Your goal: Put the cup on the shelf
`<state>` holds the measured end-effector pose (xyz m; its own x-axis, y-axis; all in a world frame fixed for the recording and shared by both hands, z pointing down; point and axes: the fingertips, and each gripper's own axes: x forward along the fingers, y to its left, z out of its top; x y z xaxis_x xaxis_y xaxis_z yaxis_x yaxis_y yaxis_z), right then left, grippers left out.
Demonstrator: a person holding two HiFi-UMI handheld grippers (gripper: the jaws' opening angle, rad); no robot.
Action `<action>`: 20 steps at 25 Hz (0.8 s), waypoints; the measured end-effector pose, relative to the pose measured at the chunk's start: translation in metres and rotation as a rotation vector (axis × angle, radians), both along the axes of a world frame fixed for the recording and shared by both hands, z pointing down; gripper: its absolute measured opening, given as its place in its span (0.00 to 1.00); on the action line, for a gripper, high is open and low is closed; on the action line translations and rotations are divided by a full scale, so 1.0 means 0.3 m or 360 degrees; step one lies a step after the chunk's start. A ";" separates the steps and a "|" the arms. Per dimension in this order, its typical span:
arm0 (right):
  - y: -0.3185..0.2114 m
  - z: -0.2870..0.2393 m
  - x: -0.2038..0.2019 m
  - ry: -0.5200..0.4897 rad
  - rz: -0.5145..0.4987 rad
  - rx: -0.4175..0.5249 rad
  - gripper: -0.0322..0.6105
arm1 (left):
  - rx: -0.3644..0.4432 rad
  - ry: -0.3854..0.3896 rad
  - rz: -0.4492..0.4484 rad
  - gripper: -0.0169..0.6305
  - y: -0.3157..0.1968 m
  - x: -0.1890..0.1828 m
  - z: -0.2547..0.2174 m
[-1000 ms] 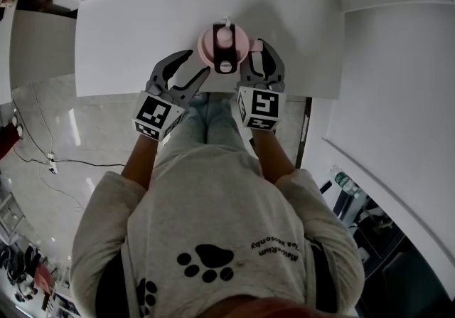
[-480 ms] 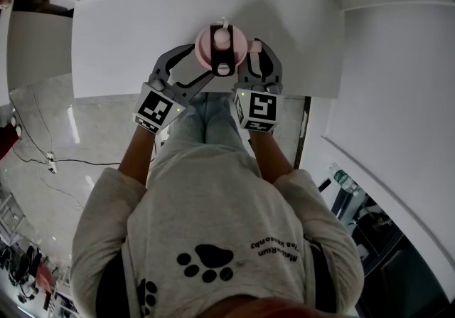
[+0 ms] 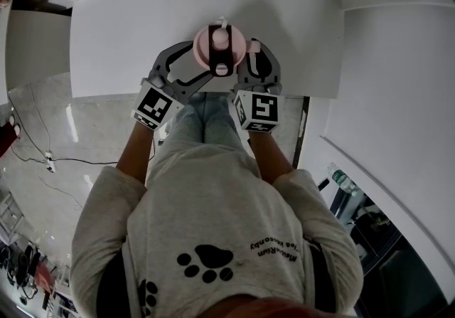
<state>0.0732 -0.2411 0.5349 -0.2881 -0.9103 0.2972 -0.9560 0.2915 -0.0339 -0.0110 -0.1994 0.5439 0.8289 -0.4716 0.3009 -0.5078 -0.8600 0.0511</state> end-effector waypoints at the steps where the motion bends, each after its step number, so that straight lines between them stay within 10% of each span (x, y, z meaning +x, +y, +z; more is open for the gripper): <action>1: 0.001 0.001 0.000 -0.0008 -0.0003 -0.0002 0.18 | 0.0000 0.0003 -0.0006 0.50 0.000 0.000 -0.001; 20: 0.010 -0.028 0.019 -0.0199 -0.0054 0.0028 0.20 | 0.0020 0.0011 -0.0067 0.50 -0.004 0.017 -0.007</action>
